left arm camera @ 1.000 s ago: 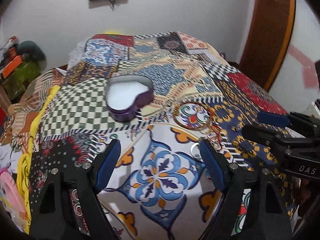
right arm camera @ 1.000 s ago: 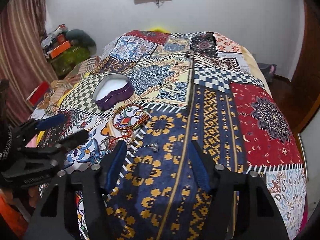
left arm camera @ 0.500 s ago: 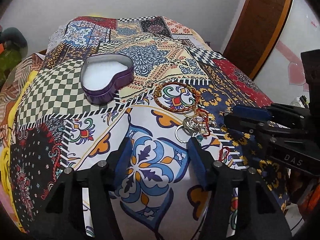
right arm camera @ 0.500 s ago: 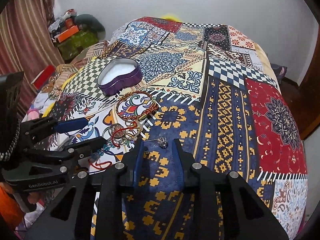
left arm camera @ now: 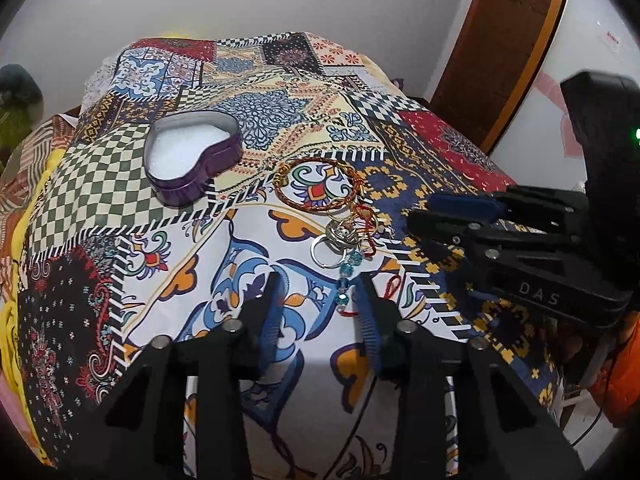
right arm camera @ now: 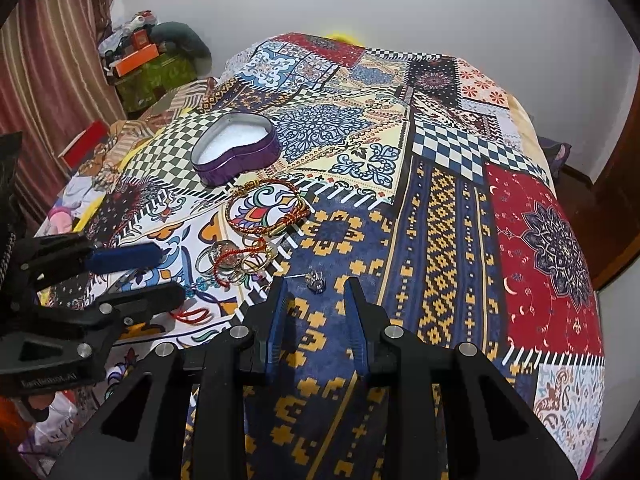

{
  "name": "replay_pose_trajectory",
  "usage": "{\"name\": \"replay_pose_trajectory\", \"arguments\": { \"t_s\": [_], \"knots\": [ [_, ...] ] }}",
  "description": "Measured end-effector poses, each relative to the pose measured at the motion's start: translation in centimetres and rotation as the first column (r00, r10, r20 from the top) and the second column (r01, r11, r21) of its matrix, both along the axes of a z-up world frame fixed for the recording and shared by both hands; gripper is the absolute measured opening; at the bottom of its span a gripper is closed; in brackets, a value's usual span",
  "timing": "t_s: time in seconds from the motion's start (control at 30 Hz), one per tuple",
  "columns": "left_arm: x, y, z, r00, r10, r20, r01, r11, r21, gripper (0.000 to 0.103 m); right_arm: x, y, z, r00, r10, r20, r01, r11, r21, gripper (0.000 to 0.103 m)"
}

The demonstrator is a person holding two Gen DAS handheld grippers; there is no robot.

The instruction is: Organize jewelry

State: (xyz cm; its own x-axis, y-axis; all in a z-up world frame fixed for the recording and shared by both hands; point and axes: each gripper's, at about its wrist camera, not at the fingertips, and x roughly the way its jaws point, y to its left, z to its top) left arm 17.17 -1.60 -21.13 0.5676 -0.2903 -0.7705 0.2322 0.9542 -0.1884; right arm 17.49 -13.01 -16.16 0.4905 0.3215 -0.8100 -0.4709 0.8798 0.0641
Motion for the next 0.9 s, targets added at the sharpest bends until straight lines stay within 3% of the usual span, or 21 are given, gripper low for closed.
{"name": "replay_pose_trajectory", "arguments": {
  "t_s": [0.13,0.27,0.53,0.9],
  "knots": [
    [0.1,-0.2,-0.2,1.000,-0.012,-0.005,0.012,1.000,-0.027,0.018,0.2,0.4,-0.2,1.000,0.009,0.009,-0.009,1.000,-0.008,0.026],
    [0.0,-0.2,-0.3,1.000,-0.017,-0.010,0.017,0.999,-0.041,0.006,0.3,0.6,-0.6,1.000,0.027,0.000,-0.027,1.000,0.003,0.012],
    [-0.5,0.0,0.7,1.000,-0.005,0.016,0.006,0.999,-0.041,0.006,-0.2,0.3,0.2,1.000,0.013,0.002,-0.013,0.999,0.031,0.009],
    [-2.4,0.9,4.9,0.991,0.036,0.125,-0.033,0.999,-0.029,0.006,-2.1,0.3,3.6,0.998,-0.003,0.069,-0.002,0.997,0.079,0.009]
  ]
}}
